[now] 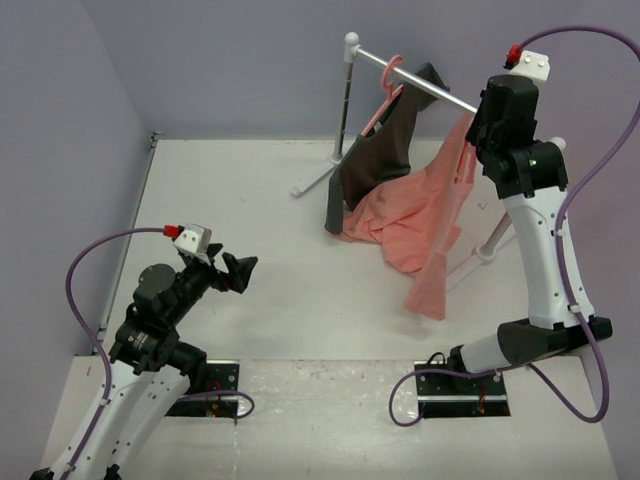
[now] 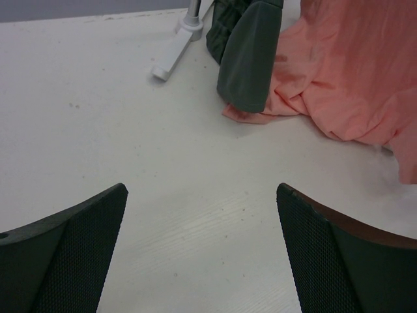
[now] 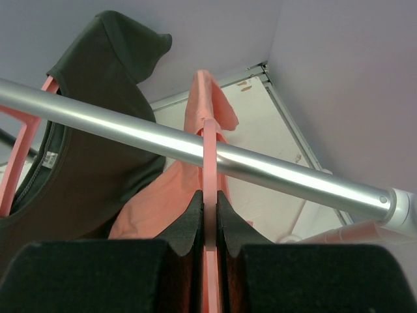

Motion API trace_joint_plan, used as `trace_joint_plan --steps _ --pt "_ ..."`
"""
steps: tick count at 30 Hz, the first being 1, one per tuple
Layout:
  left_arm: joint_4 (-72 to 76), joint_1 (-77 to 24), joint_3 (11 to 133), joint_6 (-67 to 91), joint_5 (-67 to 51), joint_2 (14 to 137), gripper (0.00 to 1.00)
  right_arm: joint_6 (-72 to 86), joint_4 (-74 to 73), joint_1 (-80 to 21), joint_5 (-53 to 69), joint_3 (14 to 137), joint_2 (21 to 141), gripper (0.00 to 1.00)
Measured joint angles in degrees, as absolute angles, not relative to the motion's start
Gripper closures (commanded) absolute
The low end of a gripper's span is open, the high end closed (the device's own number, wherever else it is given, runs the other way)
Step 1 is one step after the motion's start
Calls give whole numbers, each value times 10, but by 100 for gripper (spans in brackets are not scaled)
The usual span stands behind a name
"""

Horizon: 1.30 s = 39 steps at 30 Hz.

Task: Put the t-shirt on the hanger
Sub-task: Place the hanger at the clothesline, then reset both arms

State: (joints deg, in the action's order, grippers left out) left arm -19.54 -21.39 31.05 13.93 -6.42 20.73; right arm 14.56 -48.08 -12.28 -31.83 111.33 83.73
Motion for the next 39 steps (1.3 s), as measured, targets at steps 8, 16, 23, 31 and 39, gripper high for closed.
trace_joint_plan --steps 8,16,23,31,39 --pt "-193 -214 310 139 -74 207 5 160 -472 -111 -317 1104 844 97" --pt "-189 -215 306 139 -83 207 6 175 -455 -101 -302 1089 851 75" --pt "-187 -215 303 140 -78 208 0 191 -454 -101 -264 1057 834 15" --pt "-219 -198 323 179 75 259 0 202 -432 -101 -158 942 663 1" --pt "-251 -155 340 201 178 276 0 174 -384 -101 -39 627 344 1"
